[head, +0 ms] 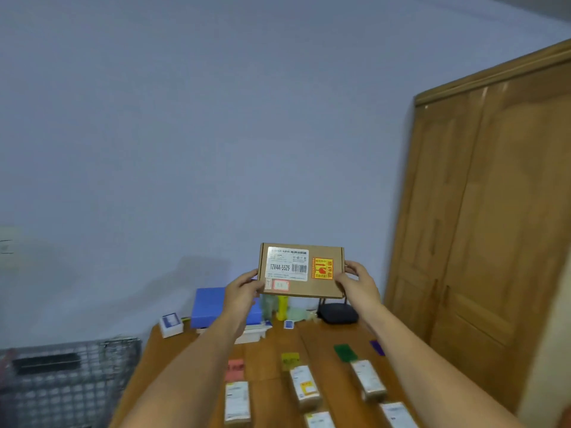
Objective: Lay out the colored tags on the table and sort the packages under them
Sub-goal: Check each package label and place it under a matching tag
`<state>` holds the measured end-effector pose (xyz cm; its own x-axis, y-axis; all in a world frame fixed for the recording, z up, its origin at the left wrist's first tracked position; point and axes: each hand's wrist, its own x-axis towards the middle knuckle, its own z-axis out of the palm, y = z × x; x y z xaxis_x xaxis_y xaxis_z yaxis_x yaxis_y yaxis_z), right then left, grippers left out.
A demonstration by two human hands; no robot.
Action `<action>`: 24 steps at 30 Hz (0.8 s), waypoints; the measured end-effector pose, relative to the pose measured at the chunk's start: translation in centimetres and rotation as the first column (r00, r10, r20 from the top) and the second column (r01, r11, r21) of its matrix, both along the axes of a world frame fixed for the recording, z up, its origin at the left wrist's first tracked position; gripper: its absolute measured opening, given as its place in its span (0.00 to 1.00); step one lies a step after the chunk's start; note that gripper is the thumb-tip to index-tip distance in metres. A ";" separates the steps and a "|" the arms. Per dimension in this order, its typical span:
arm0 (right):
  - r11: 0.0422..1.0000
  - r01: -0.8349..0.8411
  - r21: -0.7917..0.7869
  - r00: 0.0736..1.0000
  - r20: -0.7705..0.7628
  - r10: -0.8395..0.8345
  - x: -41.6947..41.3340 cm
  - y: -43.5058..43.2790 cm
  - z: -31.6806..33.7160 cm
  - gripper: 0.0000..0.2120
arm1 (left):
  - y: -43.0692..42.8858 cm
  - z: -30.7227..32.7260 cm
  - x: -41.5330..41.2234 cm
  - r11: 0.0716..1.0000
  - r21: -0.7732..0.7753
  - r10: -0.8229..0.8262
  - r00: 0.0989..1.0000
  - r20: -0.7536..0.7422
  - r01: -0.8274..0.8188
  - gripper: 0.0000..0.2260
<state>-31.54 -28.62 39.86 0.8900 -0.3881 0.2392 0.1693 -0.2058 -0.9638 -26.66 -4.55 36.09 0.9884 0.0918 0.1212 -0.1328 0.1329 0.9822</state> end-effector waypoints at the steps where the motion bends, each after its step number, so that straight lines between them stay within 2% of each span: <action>1: 1.000 0.023 0.011 1.000 0.000 -0.023 -0.2 -2.6 0.1 0.16 | -3.0 0.2 0.0 1.000 -0.016 0.008 1.000 0.009 -0.008 0.13; 4: 0.998 0.053 -0.023 0.998 -0.020 -0.054 -0.5 -9.3 1.0 0.16 | -11.1 0.4 0.0 0.999 -0.052 0.015 0.999 0.032 -0.013 0.14; 7: 0.997 0.065 -0.053 0.998 -0.006 -0.065 -0.4 -14.4 1.5 0.19 | -17.0 0.8 0.7 1.000 -0.011 0.025 0.999 0.040 -0.025 0.14; 11: 0.997 0.071 -0.015 0.997 0.020 -0.070 0.9 -21.0 1.4 0.22 | -23.4 0.9 3.2 0.999 0.039 -0.015 0.998 0.064 0.012 0.13; 18: 0.995 0.095 -0.017 0.995 -0.009 -0.095 4.0 -31.5 -1.3 0.28 | -34.4 -2.3 7.9 0.993 0.107 -0.051 0.997 0.061 0.045 0.14; 24: 0.988 0.142 -0.051 0.986 -0.081 -0.146 8.7 -42.6 -4.6 0.29 | -45.0 -4.7 11.7 0.989 0.105 -0.108 0.994 0.010 0.107 0.13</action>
<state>-22.86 -71.24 35.26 0.8431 -0.5045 0.1862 0.0535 -0.2658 -0.9625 -15.00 -49.55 31.39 0.9898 -0.0287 0.1398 -0.1384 0.0445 0.9894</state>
